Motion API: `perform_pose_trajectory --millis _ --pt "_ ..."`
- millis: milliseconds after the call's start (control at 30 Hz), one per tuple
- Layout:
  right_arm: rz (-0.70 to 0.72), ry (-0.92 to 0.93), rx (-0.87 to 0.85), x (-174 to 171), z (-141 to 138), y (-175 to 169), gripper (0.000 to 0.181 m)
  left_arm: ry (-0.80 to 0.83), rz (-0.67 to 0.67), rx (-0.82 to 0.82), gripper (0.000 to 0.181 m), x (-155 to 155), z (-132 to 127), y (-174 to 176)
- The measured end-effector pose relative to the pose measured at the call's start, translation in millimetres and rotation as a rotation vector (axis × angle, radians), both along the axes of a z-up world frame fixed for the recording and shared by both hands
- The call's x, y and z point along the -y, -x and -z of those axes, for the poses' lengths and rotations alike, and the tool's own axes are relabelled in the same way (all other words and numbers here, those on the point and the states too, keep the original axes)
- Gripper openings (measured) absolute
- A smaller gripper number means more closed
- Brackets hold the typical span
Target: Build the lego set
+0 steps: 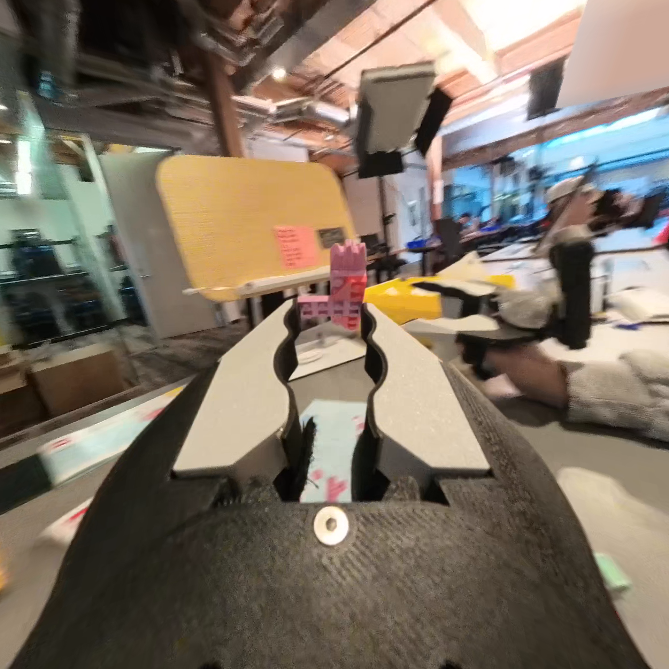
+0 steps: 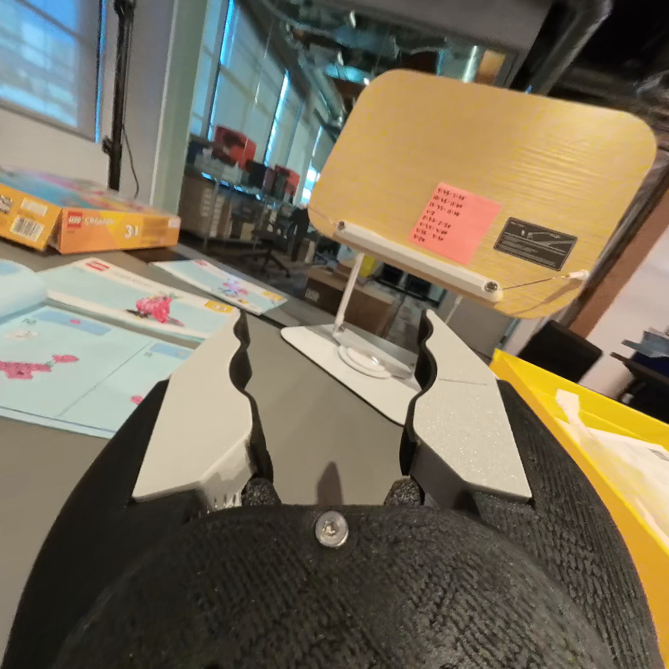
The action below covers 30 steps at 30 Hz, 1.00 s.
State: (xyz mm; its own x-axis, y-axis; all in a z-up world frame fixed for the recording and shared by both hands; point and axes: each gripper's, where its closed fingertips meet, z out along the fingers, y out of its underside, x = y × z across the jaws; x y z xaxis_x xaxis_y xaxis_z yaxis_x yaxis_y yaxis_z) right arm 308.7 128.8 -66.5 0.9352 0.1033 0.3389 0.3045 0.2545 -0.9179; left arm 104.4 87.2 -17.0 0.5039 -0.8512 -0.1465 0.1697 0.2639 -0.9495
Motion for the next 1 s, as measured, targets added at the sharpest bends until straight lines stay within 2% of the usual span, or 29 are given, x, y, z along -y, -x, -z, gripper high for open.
perform_pose_trajectory --millis 67,100,133,167,200,267,333,433,567,633,667,700,767,833,900,1000 --pt "-0.203 0.002 -0.079 11 -5 22 0.089 0.013 0.189 0.053 0.033 26 -6 -33" --pt "-0.381 0.016 -0.136 24 -10 42 0.075 0.032 0.286 0.082 0.033 38 -8 -47" --pt "-0.548 0.041 -0.196 39 -18 59 0.07 0.075 0.355 0.121 0.033 44 -10 -56" --pt "-0.651 0.061 -0.214 54 -26 71 0.07 0.136 0.402 0.153 0.033 46 -10 -63" --pt "-0.677 0.045 -0.139 67 -31 79 0.07 0.19 0.435 0.175 0.033 46 -10 -69" --pt "-0.529 -0.05 0.152 77 -36 86 0.07 0.246 0.451 0.188 0.033 46 -6 -75" --pt "-0.418 -0.105 0.346 82 -39 95 0.065 0.249 0.44 0.157 0.033 47 2 -81" --pt "-0.352 -0.141 0.5 86 -33 107 0.049 0.256 0.422 0.112 0.033 47 11 -87" --pt "-0.419 -0.106 0.565 93 -16 121 0.033 0.237 0.435 0.022 0.033 54 21 -89" --pt "-0.39 -0.124 0.612 93 -12 120 0.015 0.207 0.433 -0.034 0.033 58 28 -89" --pt "-0.375 -0.145 0.658 94 -9 119 0.015 0.196 0.438 -0.063 0.033 60 32 -89" --pt "-0.345 -0.167 0.718 94 -5 117 0.014 0.198 0.444 -0.098 0.033 60 36 -89" --pt "-0.267 -0.184 0.878 88 11 105 0.014 0.234 0.423 -0.133 0.05 54 40 -85" --pt "-0.261 -0.141 1.008 83 35 89 0.012 0.27 0.405 -0.137 0.062 45 39 -76" --pt "-0.281 -0.065 1.106 80 59 70 0.013 0.276 0.354 -0.087 0.062 31 32 -61" --pt "-0.284 0.016 1.206 77 81 42 0.013 0.298 0.252 -0.013 0.06 8 26 -38"
